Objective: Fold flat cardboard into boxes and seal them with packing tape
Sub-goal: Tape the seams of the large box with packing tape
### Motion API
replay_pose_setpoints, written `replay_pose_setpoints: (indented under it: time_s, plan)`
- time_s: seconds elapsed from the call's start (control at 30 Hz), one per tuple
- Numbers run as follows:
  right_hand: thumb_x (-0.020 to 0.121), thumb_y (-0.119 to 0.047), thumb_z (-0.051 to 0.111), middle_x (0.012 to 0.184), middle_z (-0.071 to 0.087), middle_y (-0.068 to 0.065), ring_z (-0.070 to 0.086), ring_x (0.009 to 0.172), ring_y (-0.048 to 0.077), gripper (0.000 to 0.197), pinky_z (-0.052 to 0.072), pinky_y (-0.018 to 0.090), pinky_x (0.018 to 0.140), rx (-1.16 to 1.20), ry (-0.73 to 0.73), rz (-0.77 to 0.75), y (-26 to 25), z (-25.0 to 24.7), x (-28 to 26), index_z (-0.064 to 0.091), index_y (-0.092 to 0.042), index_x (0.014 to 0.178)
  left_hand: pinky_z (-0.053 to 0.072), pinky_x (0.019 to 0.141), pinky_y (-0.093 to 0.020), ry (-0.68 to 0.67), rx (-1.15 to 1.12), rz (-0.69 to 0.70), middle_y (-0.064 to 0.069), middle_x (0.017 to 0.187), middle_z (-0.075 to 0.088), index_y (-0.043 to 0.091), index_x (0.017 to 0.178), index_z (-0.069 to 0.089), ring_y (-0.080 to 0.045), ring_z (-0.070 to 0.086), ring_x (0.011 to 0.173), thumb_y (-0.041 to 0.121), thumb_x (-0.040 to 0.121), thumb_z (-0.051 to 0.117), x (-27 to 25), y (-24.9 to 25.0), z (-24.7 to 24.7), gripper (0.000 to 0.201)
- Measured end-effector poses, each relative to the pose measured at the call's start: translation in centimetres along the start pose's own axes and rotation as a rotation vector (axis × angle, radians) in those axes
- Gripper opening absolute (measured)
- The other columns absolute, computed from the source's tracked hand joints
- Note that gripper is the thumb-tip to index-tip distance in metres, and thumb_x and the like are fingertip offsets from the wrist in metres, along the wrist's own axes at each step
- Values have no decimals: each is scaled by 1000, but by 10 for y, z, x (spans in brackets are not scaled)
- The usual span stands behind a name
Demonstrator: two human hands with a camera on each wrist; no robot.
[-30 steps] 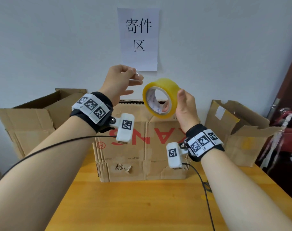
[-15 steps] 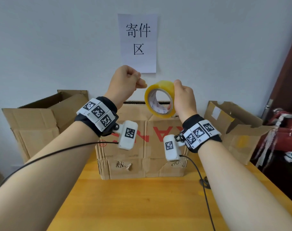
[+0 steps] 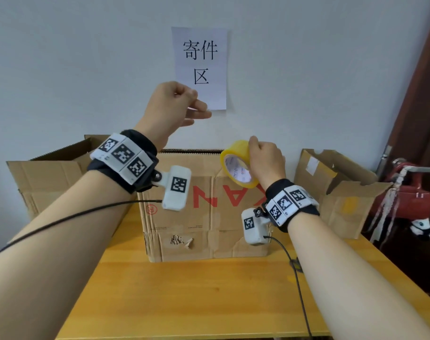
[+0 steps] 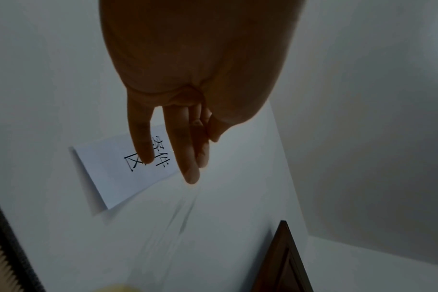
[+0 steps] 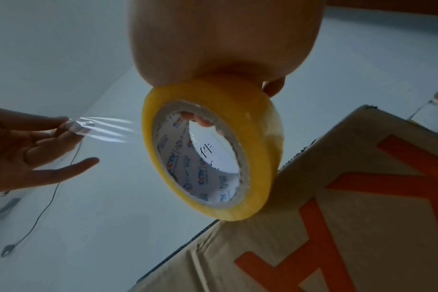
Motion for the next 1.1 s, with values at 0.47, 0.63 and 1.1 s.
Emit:
replay_pose_setpoints:
  time_s: [0.47,0.63,1.1]
  plan:
    - [100,-41,55,52,21,-9,23,47,12,53,22,28,49,301,-176,-135,-4,13,0,30,-18,59,60,90,-45,162,-171,-180,-3,75,69,8,97,57,-25,77,81,11,104,47,24,-50,-30,13]
    - [91,-49,66,50,24,-6,27,47,16,58,27,25,49,383,-215,-52,-2,21,1,30,-23,54,59,90,-45,175,-177,-199,-3,73,69,9,94,58,-25,76,81,12,104,47,28,-54,-36,15]
    - [106,-46,29,54,49,3,50,72,32,68,33,42,88,-185,-62,-160,-27,9,-1,47,-10,52,58,73,-30,132,122,104,-4,81,71,15,87,56,-20,77,74,14,104,46,8,27,-29,19]
Point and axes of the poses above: each hand's wrist, its own x-axis towards the middle knuckle, its own z-axis out of the palm, y = z × x, the point moved 6 cm from there along x, towards the middle knuckle
